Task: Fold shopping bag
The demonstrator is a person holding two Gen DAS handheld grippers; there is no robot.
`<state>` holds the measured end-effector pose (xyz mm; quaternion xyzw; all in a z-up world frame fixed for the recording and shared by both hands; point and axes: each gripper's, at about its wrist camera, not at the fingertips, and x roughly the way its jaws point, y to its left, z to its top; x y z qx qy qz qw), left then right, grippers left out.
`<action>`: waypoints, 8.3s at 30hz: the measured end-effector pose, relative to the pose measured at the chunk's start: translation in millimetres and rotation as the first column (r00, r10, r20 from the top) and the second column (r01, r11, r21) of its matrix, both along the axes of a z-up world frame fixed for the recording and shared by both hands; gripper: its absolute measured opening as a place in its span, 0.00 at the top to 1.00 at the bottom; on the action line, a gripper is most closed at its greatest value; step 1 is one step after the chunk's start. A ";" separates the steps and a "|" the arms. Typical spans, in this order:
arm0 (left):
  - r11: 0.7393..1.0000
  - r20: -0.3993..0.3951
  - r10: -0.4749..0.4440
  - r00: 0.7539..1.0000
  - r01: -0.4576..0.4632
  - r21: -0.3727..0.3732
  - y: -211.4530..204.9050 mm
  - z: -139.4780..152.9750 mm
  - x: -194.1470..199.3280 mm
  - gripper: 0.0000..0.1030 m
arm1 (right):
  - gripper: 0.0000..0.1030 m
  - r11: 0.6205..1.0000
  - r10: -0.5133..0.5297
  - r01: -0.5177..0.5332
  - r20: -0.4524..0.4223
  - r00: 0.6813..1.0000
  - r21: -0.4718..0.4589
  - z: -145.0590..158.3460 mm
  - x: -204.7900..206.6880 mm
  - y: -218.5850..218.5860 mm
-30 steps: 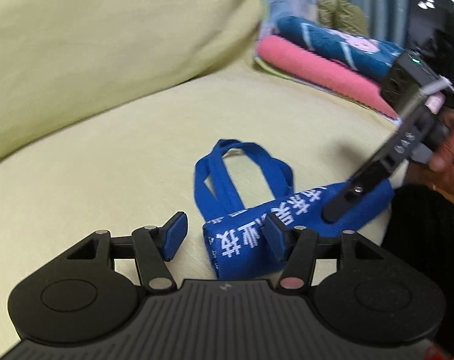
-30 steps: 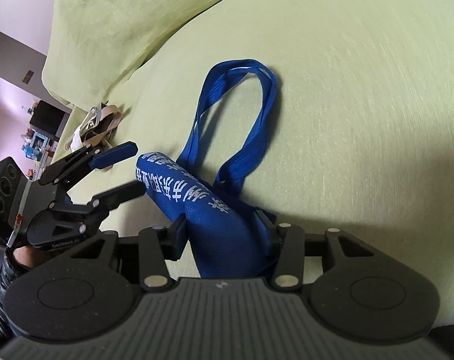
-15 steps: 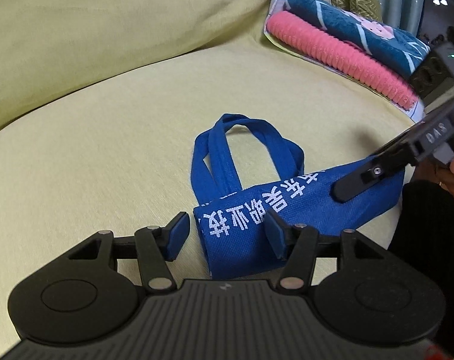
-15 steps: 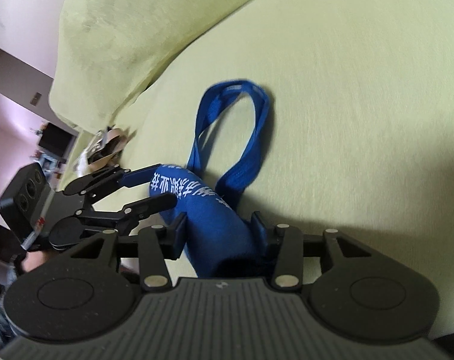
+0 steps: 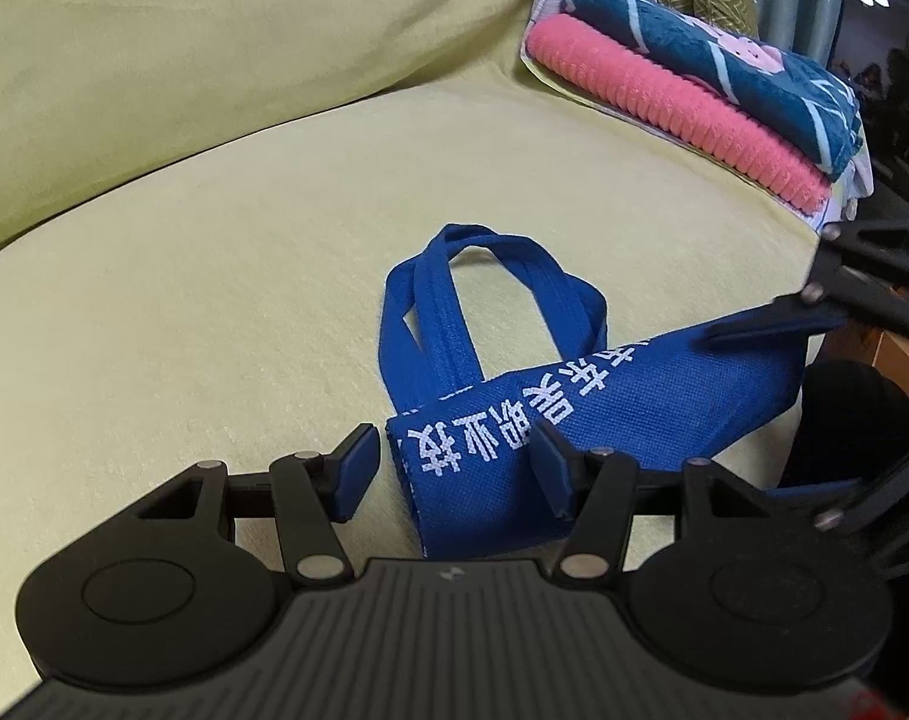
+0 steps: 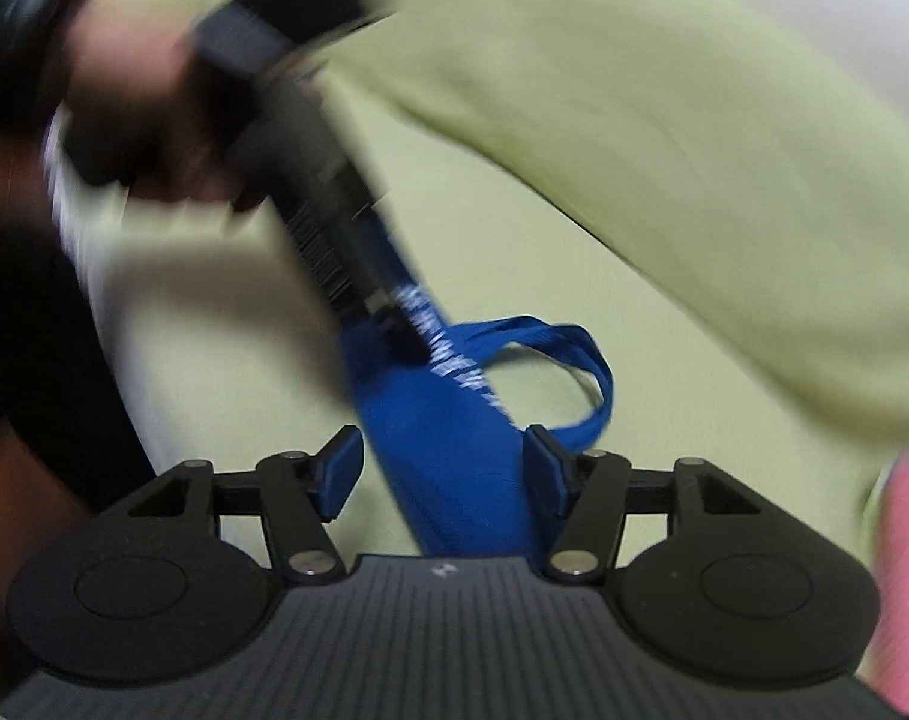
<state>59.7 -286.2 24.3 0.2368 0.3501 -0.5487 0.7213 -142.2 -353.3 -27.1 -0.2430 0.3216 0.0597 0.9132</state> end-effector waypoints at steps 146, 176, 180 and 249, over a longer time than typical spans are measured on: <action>0.998 0.056 0.063 0.996 -0.062 -0.019 -2.3 1.9 -17.8 0.50 | 0.66 0.497 -0.181 0.410 -0.370 0.911 0.765 -21.0 48.8 -119.3; 0.995 -0.003 0.093 0.996 -0.093 -0.030 14.5 3.5 -63.0 0.51 | 0.66 0.296 -0.331 0.521 -0.426 0.842 0.800 -12.9 -21.9 -96.5; 0.998 -0.005 0.066 0.998 -0.066 -0.005 10.2 0.7 -74.3 0.50 | 0.66 0.276 -0.363 0.517 -0.411 0.836 0.810 -5.1 -35.4 -98.8; 0.537 0.068 -0.842 0.536 0.816 0.215 -379.7 -102.0 -447.5 0.25 | 0.66 -0.608 -0.776 0.350 -0.627 -0.070 0.712 -207.7 -487.9 -251.2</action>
